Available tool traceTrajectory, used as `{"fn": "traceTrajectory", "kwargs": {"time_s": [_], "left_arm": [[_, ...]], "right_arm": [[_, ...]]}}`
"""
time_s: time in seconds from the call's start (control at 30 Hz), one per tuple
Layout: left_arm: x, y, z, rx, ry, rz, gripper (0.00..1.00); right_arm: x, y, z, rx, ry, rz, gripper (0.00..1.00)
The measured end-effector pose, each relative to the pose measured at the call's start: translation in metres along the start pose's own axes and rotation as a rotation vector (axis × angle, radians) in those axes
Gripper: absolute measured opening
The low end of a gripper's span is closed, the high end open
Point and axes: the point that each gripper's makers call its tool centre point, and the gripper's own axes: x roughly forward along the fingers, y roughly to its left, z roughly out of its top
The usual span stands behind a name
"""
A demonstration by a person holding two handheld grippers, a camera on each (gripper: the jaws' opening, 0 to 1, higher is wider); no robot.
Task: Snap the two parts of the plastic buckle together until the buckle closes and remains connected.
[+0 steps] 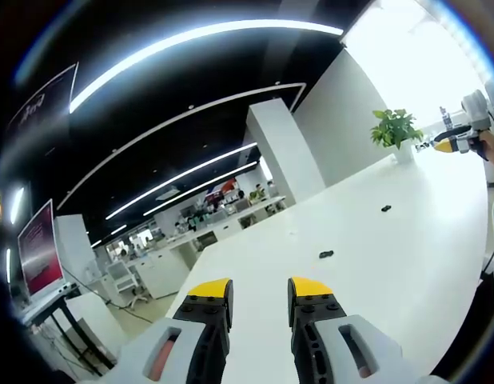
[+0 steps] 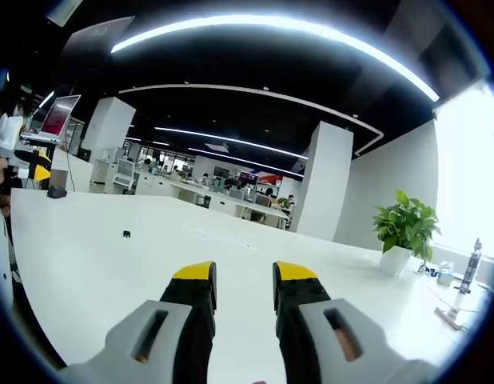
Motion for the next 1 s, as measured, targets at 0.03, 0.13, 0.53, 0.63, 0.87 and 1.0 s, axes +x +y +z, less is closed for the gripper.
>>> {"fn": "traceTrajectory", "kwargs": {"time_s": [0.03, 0.13, 0.53, 0.63, 0.87, 1.0], "left_arm": [[0.000, 0.000, 0.000, 0.000, 0.001, 0.000, 0.27], [0.001, 0.000, 0.000, -0.001, 0.001, -0.002, 0.27], [0.006, 0.001, -0.007, -0.018, 0.008, -0.009, 0.27], [0.010, -0.001, -0.009, -0.031, 0.003, -0.024, 0.27], [0.018, -0.007, -0.012, -0.047, -0.003, -0.061, 0.27], [0.019, -0.006, -0.013, -0.058, -0.005, -0.066, 0.27]], "right_arm": [[0.000, 0.000, 0.000, 0.000, 0.001, 0.000, 0.29], [0.000, 0.000, 0.000, 0.000, 0.000, 0.001, 0.29], [0.005, 0.002, -0.001, -0.003, 0.013, 0.004, 0.29], [0.009, 0.006, -0.002, -0.003, 0.019, 0.014, 0.29], [0.017, 0.018, -0.002, -0.017, 0.029, 0.041, 0.29], [0.021, 0.023, -0.001, -0.025, 0.028, 0.055, 0.29]]}}
